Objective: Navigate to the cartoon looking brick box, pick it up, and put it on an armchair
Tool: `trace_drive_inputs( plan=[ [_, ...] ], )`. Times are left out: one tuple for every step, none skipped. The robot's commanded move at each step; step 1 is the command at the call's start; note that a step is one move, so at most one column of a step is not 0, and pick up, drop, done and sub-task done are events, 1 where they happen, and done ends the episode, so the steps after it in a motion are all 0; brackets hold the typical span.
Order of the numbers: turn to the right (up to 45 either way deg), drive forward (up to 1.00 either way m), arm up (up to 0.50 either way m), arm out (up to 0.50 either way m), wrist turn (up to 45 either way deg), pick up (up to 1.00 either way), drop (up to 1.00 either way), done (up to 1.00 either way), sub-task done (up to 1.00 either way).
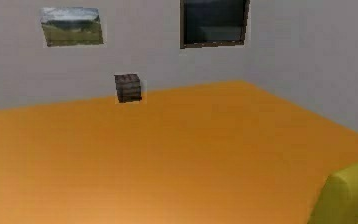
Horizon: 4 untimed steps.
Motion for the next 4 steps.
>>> trace_drive_inputs(
  plan=[
    [3.0,0.00,0.00,0.00,0.0,0.00,0.00,0.00,0.00],
    [0.0,1.00,0.00,0.00,0.0,0.00,0.00,0.00,0.00],
    [0.0,1.00,0.00,0.00,0.0,0.00,0.00,0.00,0.00],
    [0.0,1.00,0.00,0.00,0.0,0.00,0.00,0.00,0.00]
  ],
)
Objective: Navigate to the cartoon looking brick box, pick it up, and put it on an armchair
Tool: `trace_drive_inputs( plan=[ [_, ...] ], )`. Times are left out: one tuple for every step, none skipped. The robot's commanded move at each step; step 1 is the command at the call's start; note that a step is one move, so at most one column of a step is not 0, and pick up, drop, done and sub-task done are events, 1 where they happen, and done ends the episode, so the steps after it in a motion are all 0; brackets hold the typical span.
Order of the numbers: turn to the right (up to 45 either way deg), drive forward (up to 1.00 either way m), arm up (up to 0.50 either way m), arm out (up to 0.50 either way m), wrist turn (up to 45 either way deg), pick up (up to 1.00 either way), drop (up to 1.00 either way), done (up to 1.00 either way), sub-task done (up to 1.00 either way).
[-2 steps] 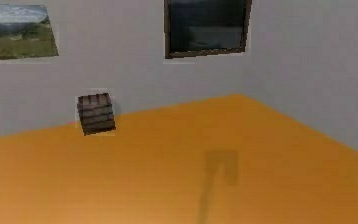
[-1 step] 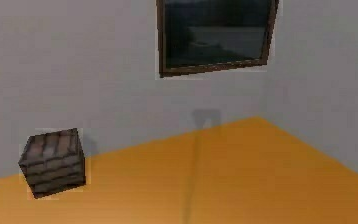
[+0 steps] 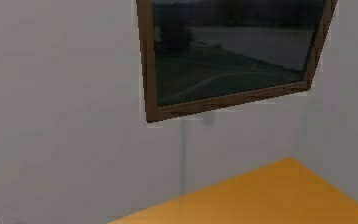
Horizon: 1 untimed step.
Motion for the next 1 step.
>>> trace_drive_inputs(
  plan=[
    [0.0,0.45,0.00,0.00,0.0,0.00,0.00,0.00,0.00]
  ],
)
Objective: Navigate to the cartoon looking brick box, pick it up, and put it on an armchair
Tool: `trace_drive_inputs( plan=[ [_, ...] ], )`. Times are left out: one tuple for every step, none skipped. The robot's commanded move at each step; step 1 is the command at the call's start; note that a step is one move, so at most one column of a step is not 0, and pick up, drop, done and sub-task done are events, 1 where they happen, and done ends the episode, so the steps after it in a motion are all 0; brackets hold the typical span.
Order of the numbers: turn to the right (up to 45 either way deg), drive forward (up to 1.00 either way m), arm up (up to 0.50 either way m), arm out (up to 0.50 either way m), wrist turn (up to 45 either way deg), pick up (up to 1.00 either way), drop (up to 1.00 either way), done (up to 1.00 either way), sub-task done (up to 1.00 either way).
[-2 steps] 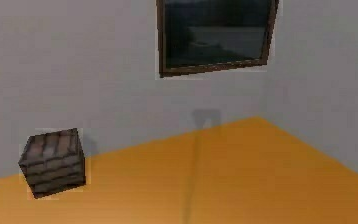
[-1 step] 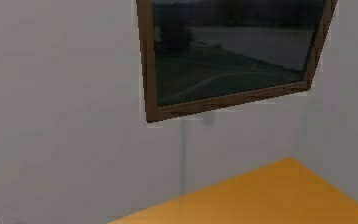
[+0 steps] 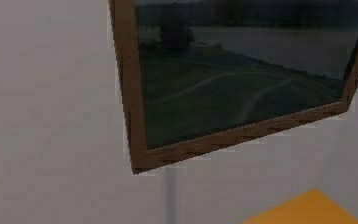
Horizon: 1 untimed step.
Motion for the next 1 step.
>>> trace_drive_inputs(
  plan=[
    [-45.0,0.00,0.00,0.00,0.0,0.00,0.00,0.00,0.00]
  ],
)
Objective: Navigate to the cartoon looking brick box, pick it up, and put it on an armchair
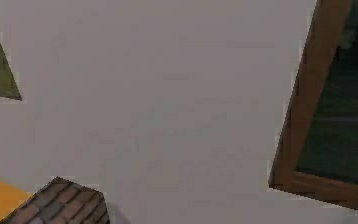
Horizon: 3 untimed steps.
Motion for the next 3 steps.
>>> trace_drive_inputs(
  plan=[
    [-45.0,0.00,0.00,0.00,0.0,0.00,0.00,0.00,0.00],
    [-45.0,0.00,0.00,0.00,0.0,0.00,0.00,0.00,0.00],
    [-36.0,0.00,0.00,0.00,0.0,0.00,0.00,0.00,0.00]
  ],
)
